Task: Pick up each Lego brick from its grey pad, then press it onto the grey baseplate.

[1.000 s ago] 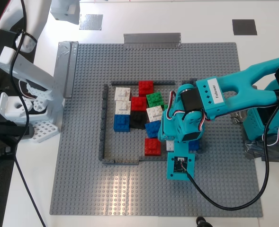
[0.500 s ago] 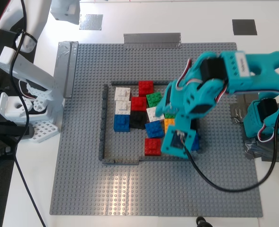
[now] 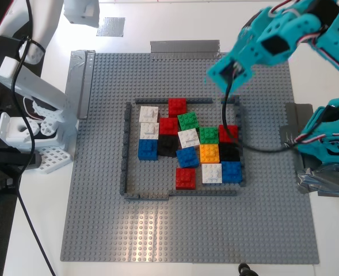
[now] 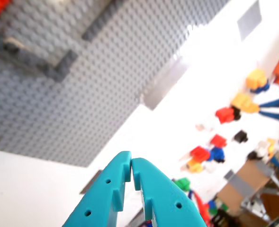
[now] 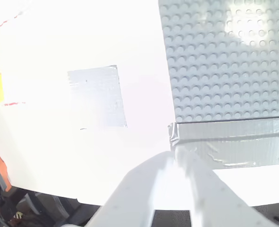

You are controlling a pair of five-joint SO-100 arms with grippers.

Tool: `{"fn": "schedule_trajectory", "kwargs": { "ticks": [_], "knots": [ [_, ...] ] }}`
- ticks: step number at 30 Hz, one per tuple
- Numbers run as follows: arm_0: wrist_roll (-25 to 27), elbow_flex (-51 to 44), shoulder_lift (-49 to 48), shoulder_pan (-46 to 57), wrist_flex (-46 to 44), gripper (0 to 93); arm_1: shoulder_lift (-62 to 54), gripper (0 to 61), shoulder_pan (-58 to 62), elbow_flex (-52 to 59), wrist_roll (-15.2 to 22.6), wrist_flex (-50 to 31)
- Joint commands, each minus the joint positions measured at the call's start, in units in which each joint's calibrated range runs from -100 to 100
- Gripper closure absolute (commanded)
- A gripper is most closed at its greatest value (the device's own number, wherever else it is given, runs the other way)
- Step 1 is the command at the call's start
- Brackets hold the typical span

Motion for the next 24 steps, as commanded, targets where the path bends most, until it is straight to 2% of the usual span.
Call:
{"fn": "schedule_trajectory", "kwargs": {
  "ticks": [1, 7, 13, 17, 24],
  "knots": [
    [0.7, -2.0, -2.0, 12.6, -0.3, 92.7, 0.8, 61.3, 2.0, -3.8, 0.5, -1.1],
    [0.7, -2.0, -1.3, 25.9, -0.3, 92.7, 2.4, 61.3, 3.0, -5.7, 0.6, -3.6],
    [0.7, -1.6, -1.3, 33.2, -0.3, 92.7, 2.4, 61.3, 1.8, -5.6, 0.5, -5.2],
    [0.8, 1.7, -1.3, 37.2, -0.3, 92.7, 2.8, 61.3, 0.7, -5.6, 0.6, -7.7],
    [0.8, 9.5, -1.3, 43.7, -3.6, 92.7, 4.0, 61.3, -0.3, -5.0, 0.6, -7.5]
  ]
}}
